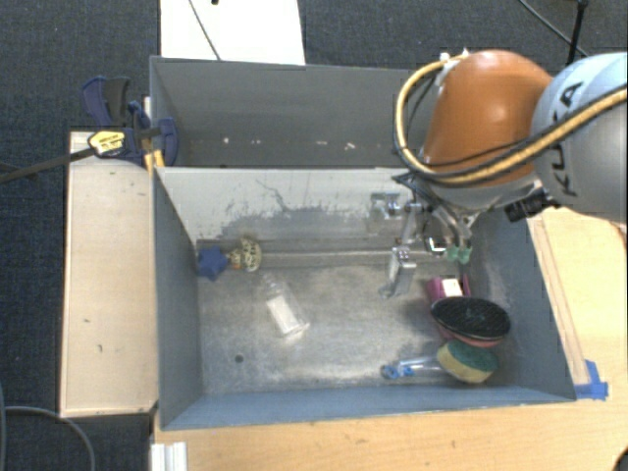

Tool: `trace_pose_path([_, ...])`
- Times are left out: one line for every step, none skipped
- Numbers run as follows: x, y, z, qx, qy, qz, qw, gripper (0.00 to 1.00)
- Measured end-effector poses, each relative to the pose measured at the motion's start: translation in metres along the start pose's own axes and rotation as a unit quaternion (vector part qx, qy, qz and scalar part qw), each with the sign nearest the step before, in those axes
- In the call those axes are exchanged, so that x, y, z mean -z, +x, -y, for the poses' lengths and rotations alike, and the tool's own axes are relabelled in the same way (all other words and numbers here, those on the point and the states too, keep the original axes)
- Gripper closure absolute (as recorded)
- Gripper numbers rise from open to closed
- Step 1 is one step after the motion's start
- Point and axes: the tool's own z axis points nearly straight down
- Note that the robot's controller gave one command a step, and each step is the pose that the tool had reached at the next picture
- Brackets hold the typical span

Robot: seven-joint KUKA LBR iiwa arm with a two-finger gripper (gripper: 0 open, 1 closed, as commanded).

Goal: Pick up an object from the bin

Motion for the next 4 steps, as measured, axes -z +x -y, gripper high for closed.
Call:
trace_pose_path([-0.107, 0.041, 0.055, 0.081, 0.001, -0.0005, 0.9967, 0.00])
trace_pose_path([-0.124, 0.079, 0.116, 0.244, -0.002, 0.0027, 0.9699, 0.00])
trace_pose_path([-0.120, 0.068, 0.189, 0.386, 0.003, 0.0079, 0.9226, 0.00])
trace_pose_path([-0.123, 0.065, 0.178, 0.464, 0.005, 0.0185, 0.8857, 0.00])
